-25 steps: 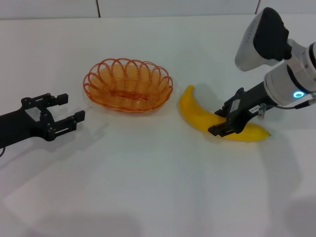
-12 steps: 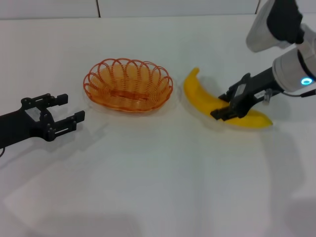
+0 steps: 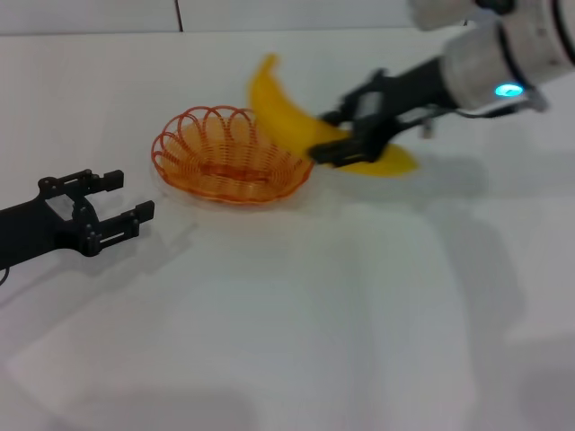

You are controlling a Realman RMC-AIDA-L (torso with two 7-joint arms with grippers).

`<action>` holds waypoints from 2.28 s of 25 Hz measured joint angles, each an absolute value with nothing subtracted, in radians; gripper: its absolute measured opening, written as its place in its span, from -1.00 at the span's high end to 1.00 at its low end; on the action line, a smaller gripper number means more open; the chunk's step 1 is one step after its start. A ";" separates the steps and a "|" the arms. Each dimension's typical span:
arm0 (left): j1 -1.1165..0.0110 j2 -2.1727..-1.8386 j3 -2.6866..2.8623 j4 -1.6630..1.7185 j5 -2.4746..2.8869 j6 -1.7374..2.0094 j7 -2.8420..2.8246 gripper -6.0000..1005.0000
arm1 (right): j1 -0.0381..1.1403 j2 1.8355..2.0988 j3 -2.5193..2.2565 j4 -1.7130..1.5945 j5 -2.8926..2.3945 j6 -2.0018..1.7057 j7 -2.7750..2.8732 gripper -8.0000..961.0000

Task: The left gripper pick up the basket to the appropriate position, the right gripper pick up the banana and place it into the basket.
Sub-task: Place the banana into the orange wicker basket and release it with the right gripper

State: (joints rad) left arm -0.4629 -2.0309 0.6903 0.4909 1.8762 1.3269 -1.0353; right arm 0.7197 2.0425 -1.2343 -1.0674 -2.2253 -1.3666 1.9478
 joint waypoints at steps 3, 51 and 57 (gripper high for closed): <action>-0.465 -2.031 0.690 0.491 1.876 1.327 -1.035 -0.33 | 0.760 2.043 -1.310 -1.067 -2.159 -1.341 1.940 0.01; -0.487 -2.031 0.690 0.466 1.878 1.328 -1.032 -0.33 | 0.761 2.037 -1.248 -0.925 -1.974 -1.284 1.706 -0.66; -0.483 -2.031 0.690 0.466 1.874 1.329 -1.027 -0.33 | 0.692 2.036 -1.103 -0.877 -1.969 -1.368 1.580 -0.65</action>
